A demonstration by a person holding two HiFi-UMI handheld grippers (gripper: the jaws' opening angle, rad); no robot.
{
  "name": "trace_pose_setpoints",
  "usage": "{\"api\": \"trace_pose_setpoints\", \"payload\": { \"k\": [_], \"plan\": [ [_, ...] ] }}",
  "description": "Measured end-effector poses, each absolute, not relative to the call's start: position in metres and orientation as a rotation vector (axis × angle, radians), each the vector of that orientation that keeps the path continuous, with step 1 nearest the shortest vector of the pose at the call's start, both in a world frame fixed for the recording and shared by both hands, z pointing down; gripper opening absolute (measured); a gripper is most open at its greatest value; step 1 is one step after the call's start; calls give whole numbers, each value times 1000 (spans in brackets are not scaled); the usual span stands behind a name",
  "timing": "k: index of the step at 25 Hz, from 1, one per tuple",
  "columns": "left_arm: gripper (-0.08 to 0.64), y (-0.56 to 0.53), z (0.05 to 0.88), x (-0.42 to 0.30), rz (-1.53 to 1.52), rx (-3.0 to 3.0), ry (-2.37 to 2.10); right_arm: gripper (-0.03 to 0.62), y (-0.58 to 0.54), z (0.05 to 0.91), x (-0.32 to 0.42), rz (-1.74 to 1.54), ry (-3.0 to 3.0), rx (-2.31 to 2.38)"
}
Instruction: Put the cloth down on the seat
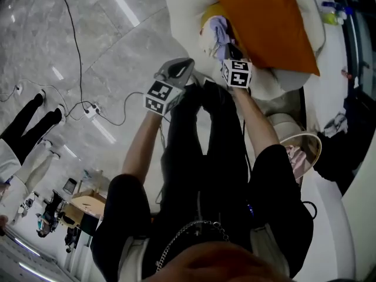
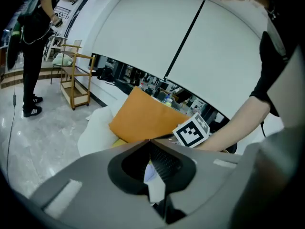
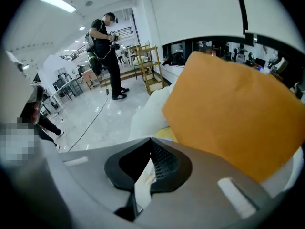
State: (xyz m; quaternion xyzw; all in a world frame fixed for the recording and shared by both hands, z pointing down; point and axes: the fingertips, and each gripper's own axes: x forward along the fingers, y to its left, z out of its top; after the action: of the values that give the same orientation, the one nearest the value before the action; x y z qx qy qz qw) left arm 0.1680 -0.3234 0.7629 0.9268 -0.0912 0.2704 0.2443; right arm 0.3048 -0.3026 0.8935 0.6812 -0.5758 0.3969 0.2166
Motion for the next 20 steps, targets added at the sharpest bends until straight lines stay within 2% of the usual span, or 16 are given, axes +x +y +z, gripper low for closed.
{"api": "trace_pose_setpoints", "payload": {
  "k": [10,20],
  "plan": [
    [11,-314,615,213,780,2638,-182,3,-281,680,296,1002,-1715,1989],
    [11,-293,526,237,735,2694,-204,2,-248,538,295,939,-1737,2129]
  ]
}}
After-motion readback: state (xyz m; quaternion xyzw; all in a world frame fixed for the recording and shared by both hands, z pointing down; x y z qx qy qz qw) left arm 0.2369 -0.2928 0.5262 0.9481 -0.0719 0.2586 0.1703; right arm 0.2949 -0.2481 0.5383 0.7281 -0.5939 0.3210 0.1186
